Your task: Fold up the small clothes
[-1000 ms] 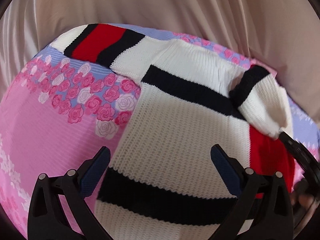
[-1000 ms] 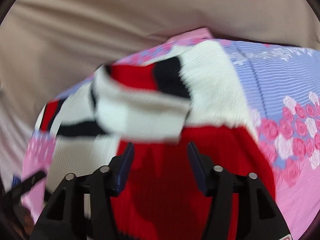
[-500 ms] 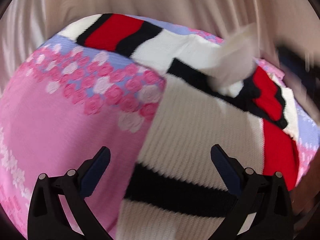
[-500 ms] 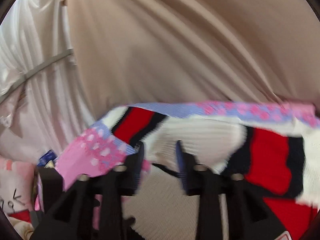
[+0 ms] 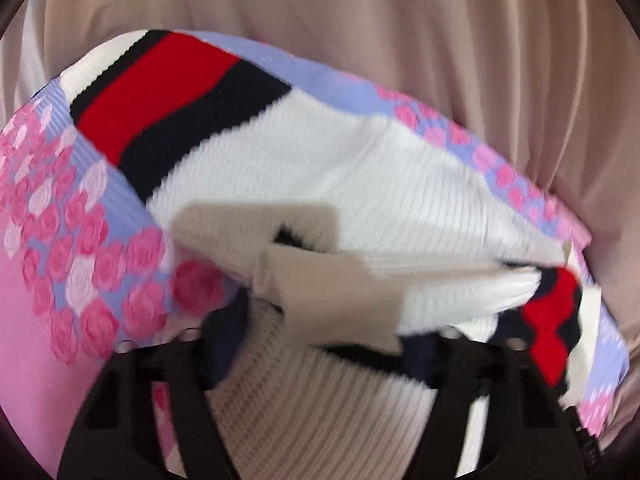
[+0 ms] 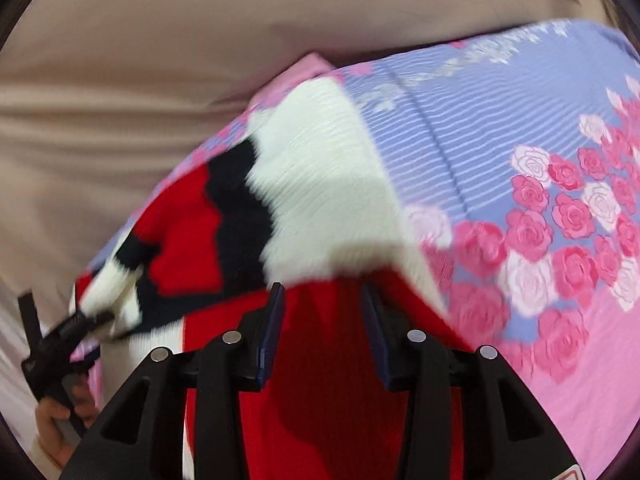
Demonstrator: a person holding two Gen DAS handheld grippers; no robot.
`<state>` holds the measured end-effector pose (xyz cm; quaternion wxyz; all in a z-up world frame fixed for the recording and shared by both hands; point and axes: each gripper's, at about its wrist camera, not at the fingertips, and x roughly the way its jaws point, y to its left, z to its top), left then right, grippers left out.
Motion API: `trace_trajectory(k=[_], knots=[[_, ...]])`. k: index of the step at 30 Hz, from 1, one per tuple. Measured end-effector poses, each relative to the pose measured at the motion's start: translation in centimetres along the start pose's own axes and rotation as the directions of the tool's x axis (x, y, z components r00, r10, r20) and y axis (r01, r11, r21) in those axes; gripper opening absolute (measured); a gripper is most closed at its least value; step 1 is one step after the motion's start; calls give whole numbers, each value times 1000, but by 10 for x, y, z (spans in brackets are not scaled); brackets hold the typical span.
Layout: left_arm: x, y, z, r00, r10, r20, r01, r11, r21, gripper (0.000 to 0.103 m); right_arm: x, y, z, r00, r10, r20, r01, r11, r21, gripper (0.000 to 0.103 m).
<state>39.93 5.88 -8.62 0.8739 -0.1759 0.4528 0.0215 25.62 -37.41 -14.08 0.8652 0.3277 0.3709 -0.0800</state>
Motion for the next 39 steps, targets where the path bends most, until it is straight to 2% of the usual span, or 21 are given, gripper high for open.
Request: trace_trajectory(k=[1,2,3,6,8,10,12,14,16,18,20,22,24,26,28,30,33,35,36,37,39], knots=[[-2,-1,5,1000,-6,3,6,1000,-6,47,3,1,4,1000,10,6,-11,1000,22,36],[-7,0,12,1000,-18,14,19,1000,-15,34,5,6,7,999,36,13,-37,999,38,15],[-12,2,18,999,-42,21,43,999,-33,28,2,10,11,997,66,29,-68,997,45,8],[-27,16,27,995,-92,40,95,991,-89,27,-33,17,18,978,114,177,-121,992,30,7],[-18,24,22,1000,-25,16,26,998,-60,28,-35,2,16,980,10,198,-17,999,31,8],[-7,31,11,998,19,-51,-23,998,-64,29,-9,-24,9,993,-106,58,102,992,73,8],[-19,42,-2,998,-8,-64,1,992,-123,47,-14,-30,5,995,-63,72,57,995,88,8],[-40,43,-12,1000,-7,-3,7,989,-145,60,-22,-22,2,994,-72,86,68,997,49,13],[-53,30,-19,999,-2,46,7,994,-109,65,-24,-14,-2,991,-98,94,97,995,17,13],[-44,14,-19,1000,-8,27,10,998,-64,82,-29,-9,-8,991,-91,101,91,996,6,14],[-14,-1,-15,997,-9,-75,7,1000,-29,82,-23,-4,-10,990,-104,92,105,994,-10,19],[5,-7,-13,994,18,-108,-20,1000,-24,81,-21,-6,-13,992,-114,60,115,993,-7,25],[14,-7,-8,995,58,-76,-59,998,-16,70,-12,-9,-4,993,-104,55,104,995,-1,25],[13,-7,-2,998,24,-60,-25,999,-21,41,-8,-5,0,995,-91,46,92,996,-15,24],[2,-1,9,999,-14,-52,12,999,-41,22,-8,4,4,997,-71,40,73,997,-35,8],[-16,5,22,997,-73,-15,72,995,-62,11,-39,22,8,987,13,160,-1,998,-70,8],[-33,17,29,994,-107,22,108,992,-65,15,-56,32,7,967,47,251,-20,994,-109,8],[-20,23,22,997,-71,-35,69,996,-64,17,-16,21,6,992,-60,107,71,993,-94,7],[-9,21,18,996,-50,-69,45,997,-68,18,2,14,3,991,-127,38,130,988,-80,7],[-5,27,10,994,-33,-103,25,996,-81,21,7,7,-3,991,-132,31,134,989,-64,7],[-16,38,-6,995,-17,-98,6,994,-106,46,-2,7,-6,991,-122,62,126,990,-61,9]])
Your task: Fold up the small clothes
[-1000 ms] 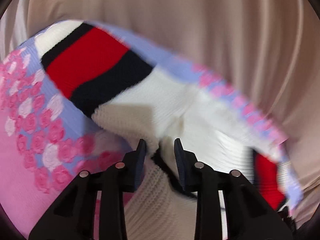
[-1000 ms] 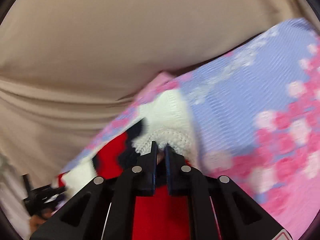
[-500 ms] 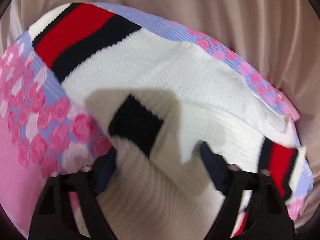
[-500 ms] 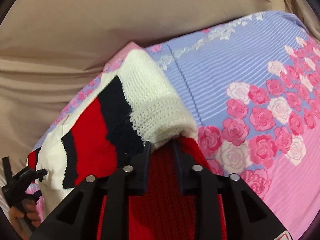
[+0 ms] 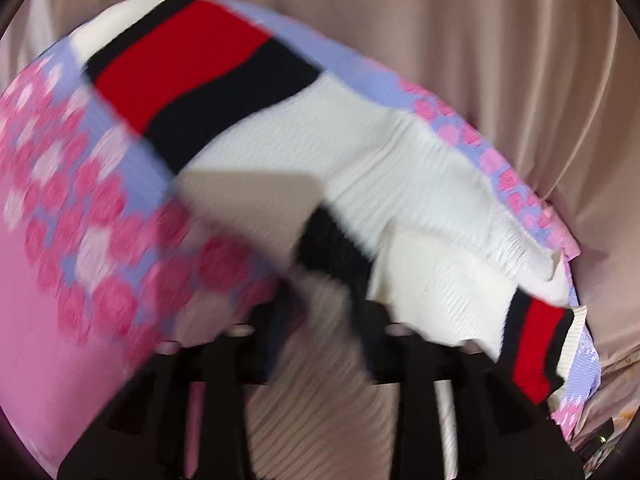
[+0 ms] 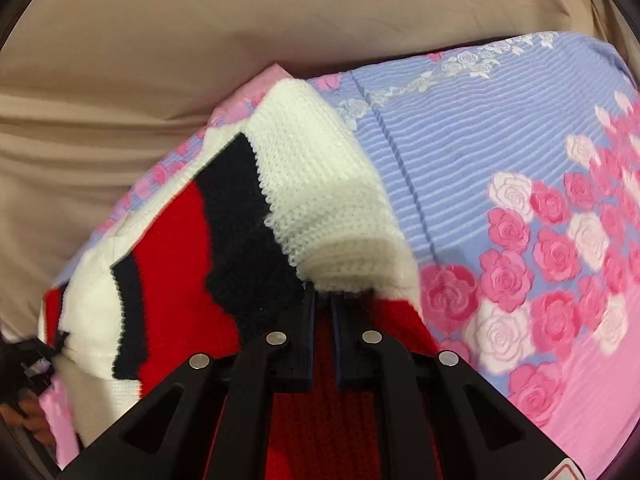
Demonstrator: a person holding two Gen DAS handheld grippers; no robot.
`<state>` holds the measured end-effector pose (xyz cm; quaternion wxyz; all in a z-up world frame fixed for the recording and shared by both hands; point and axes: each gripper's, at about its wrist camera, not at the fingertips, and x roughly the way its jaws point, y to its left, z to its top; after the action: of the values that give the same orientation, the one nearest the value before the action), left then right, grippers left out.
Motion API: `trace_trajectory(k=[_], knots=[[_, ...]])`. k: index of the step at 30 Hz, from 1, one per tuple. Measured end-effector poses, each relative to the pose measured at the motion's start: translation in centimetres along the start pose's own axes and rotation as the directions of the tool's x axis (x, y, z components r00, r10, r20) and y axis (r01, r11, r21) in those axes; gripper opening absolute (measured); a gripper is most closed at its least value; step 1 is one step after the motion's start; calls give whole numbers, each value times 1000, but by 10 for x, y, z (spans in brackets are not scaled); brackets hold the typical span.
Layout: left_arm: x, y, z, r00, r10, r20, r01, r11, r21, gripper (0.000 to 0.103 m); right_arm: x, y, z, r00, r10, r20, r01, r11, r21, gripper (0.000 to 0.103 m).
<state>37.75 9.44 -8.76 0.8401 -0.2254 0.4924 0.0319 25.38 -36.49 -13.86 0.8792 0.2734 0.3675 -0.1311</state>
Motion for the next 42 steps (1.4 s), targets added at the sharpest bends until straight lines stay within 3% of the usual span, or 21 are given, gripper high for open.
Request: trace_trajectory(k=[2,6,8,11,13,14,15,16,17,20,21,22,24,26,27,29,31,32,35,38,42], knots=[[-20,2,-11,998,4,61,-4,1000,1,47,-6,-1,-5,1000,-28,-3,28,1000,1,12],[-38,-26,-7,987,-40,157,22,993,112,72,-32,0,-25,998,-49,29,49,999,0,14],[-16,-46,7,991,-8,132,-16,983,186,74,-44,5,-35,999,-32,34,32,999,-1,15],[31,-48,27,994,99,41,-105,971,216,74,-54,12,-45,1000,-7,29,8,1000,-26,27],[41,-47,28,993,109,41,-116,970,215,73,-56,17,-50,1000,1,15,0,999,-47,30],[40,-48,28,994,100,54,-109,969,223,64,-56,19,-53,1000,9,5,-9,999,-54,30],[38,-51,27,996,75,51,-85,968,236,37,-56,20,-57,1000,16,-5,-17,998,-60,30],[34,-54,29,999,16,34,-24,969,246,18,-58,20,-60,1000,17,-8,-18,998,-65,30],[26,-57,34,999,-16,29,8,972,236,10,-58,22,-62,1000,17,-8,-17,998,-67,30],[-12,-60,50,984,-128,120,101,973,209,9,-62,24,-63,1000,26,7,-26,998,-65,30],[-23,-61,57,974,-163,156,129,970,207,0,-63,25,-63,999,32,13,-31,998,-62,30],[-32,-61,64,964,-172,204,128,969,214,0,-64,25,-64,999,33,14,-32,998,-62,32],[-25,-61,70,962,-94,255,31,970,239,0,-56,24,-68,1000,11,-5,-11,997,-71,35],[24,-52,69,996,12,91,-35,966,255,0,-44,21,-73,998,-32,-55,28,997,-68,36],[33,-43,66,999,28,38,-36,972,233,0,-46,20,-74,998,-29,-52,26,998,-58,36],[18,-11,62,995,-49,84,38,991,127,2,-55,23,-75,999,-14,-35,12,998,-59,36],[3,17,66,991,-41,126,35,998,45,22,-62,28,-77,999,-11,-31,9,998,-68,36],[-8,38,71,987,-29,160,32,999,-13,42,-67,32,-79,999,1,-33,-4,997,-75,36],[-29,100,101,965,83,248,-50,989,-136,66,-76,46,-87,999,10,-33,-14,994,-111,36],[-29,166,142,949,202,241,-144,961,-235,69,-84,66,-100,998,37,-43,-43,987,-152,36],[-14,235,186,948,243,203,-155,916,-371,69,-86,90,-120,994,63,-84,-78,978,-195,37]])
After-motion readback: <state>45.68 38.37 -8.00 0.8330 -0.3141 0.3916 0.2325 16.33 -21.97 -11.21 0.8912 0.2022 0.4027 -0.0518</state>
